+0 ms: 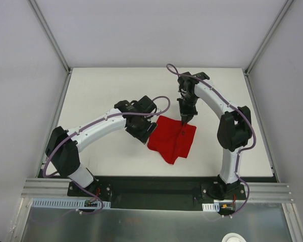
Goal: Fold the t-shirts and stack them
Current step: Smooth out wrinkles on the folded tshirt
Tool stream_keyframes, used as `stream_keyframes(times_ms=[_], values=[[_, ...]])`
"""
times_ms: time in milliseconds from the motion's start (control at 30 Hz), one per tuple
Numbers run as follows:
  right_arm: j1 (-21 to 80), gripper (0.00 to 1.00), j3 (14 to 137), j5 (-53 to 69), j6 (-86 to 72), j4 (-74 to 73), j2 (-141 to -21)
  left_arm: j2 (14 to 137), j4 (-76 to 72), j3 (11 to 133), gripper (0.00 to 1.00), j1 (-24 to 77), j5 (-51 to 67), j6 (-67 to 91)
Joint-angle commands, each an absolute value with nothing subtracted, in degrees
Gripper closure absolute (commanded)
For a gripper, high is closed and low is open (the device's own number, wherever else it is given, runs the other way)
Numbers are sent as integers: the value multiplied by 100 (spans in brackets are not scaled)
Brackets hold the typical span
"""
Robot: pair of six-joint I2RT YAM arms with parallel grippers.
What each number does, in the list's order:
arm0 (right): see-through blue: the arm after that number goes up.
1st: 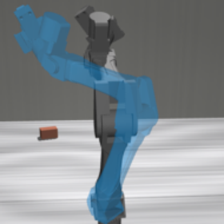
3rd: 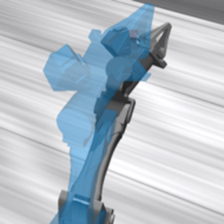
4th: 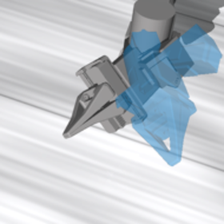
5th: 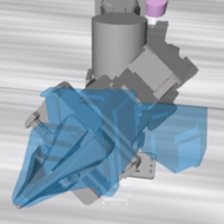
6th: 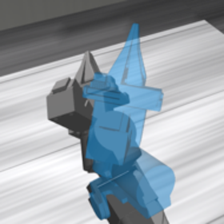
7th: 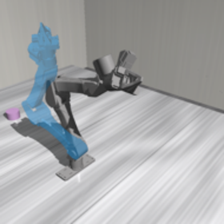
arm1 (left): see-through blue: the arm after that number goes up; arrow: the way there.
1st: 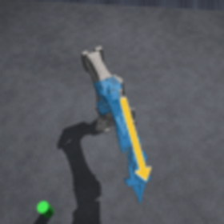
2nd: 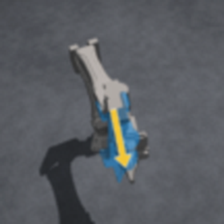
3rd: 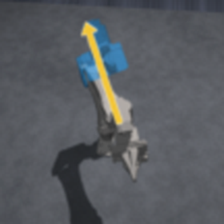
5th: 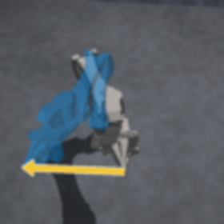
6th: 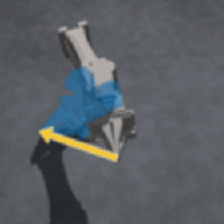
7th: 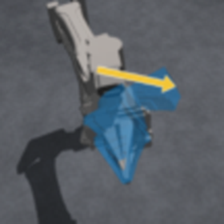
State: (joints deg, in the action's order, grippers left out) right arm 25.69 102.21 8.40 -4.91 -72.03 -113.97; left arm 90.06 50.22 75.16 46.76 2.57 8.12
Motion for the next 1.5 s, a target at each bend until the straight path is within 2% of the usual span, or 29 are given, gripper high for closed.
stream_keyframes(times_ms=[0,167,267,300,367,400,433,500,600,700,733,767,867,933,967,1067,1100,1133,1167,1200,1233,1367,1467], values=[[2234,99,9880,905,-123,-6988,-10925,9070,5212,7857,41,4614,281,896],[1636,99,8940,1388,-79,-6671,-11029,9167,5264,7998,41,4614,255,949],[1468,91,8981,1065,-79,-6828,-11362,9193,5291,8086,41,4614,193,1002],[1450,73,9026,872,-79,-7064,-11469,9193,5308,8129,41,4614,202,1011],[1450,56,9149,530,-35,-7285,-11775,9255,5326,8191,41,4614,193,1046],[1441,37,9289,353,-53,-7417,-11847,9264,5344,8244,41,4614,176,1055],[1450,22,9334,125,-61,-7566,-11891,9272,5344,8262,41,4614,158,1081],[1450,0,9439,-130,-79,-7681,-11874,9308,5370,8349,41,4614,149,1098],[1441,0,9536,-54,-44,-7708,-11594,9421,5388,8507,41,4623,211,1177],[1441,0,9545,447,-35,-7734,-11111,9562,5388,8648,42,4632,395,1265],[1441,0,9441,761,-44,-7743,-10996,9684,5370,8683,46,4632,439,1292],[1441,0,9344,939,-44,-7752,-10795,9764,5353,8710,53,4641,509,1309],[1468,1,8696,1396,-97,-7691,-10321,10107,5291,8763,64,4641,571,1292],[1476,3,8395,1511,-158,-7603,-10047,10404,5274,8815,59,4649,703,1292],[1477,4,8185,1564,-158,-7594,-9802,10485,5213,8842,47,4649,738,1292],[1485,9,7955,1573,-193,-7611,-9476,10775,5011,8894,44,4649,879,1231],[1485,21,7858,1547,-185,-7664,-9457,10845,4897,9016,45,4649,888,1204],[1485,36,7797,1512,-158,-7664,-9448,11020,4861,9131,54,4649,922,1152],[1485,56,7735,1538,-167,-7647,-9413,11117,4869,9445,62,4641,949,1108],[1494,97,7604,1582,-193,-7481,-9370,11231,4878,9622,74,4641,967,1073],[1494,99,7550,1721,-289,-7401,-9326,11424,4887,9789,99,4641,984,1003],[1660,99,7646,1775,-369,-7356,-9456,11584,5098,10616,100,4632,835,958],[1705,99,7541,1976,-509,-7093,-9571,11540,4984,10635,100,4571,992,1063]])
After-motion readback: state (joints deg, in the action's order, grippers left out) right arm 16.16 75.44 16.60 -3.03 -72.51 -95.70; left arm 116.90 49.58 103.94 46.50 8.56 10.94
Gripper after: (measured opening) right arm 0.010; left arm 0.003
